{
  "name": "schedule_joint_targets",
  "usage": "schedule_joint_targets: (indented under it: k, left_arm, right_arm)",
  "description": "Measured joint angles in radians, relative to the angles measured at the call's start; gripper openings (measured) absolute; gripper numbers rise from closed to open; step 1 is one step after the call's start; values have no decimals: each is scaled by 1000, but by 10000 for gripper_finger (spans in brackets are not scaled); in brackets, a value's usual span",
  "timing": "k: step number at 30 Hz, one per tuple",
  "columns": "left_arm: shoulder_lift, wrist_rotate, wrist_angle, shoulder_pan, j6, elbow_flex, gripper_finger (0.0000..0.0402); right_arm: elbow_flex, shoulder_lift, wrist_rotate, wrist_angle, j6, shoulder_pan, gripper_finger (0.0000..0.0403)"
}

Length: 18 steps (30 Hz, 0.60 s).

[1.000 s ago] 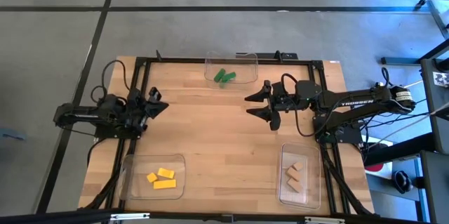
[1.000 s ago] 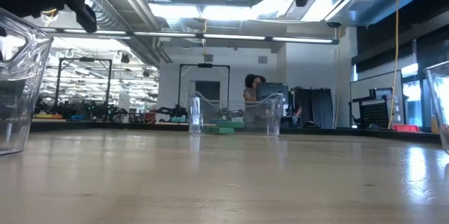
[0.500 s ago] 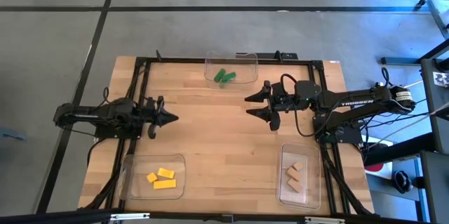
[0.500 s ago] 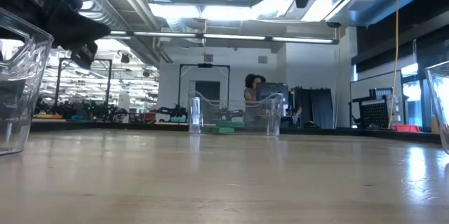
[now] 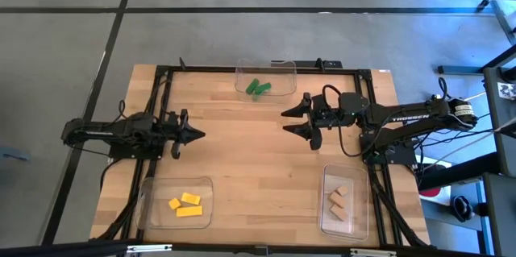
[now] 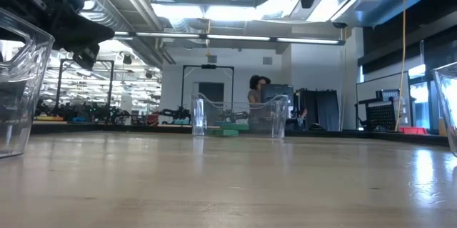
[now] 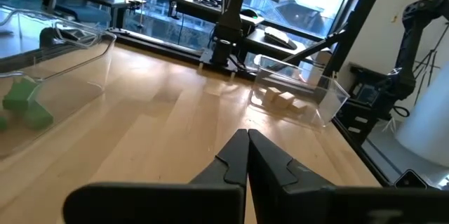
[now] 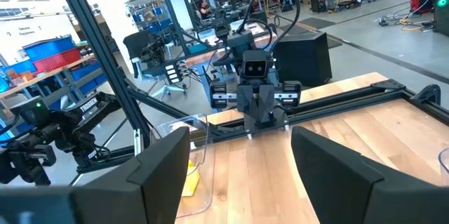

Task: Sort & place blocks by color
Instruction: Return to Home Position

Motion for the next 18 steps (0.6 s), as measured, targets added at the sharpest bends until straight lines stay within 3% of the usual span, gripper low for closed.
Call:
schedule_joint_targets:
  k: [6, 13, 18]
  left_arm:
    - [0, 0, 0, 0, 0, 0, 0]
    - [0, 0, 1, 0, 0, 0, 0]
    - [0, 0, 1, 0, 0, 0, 0]
  right_arm:
    - [0, 0, 0, 0, -4, 0, 252]
    - [0, 0, 0, 8, -181, -1, 252]
    - [0, 0, 0, 7, -173, -1, 252]
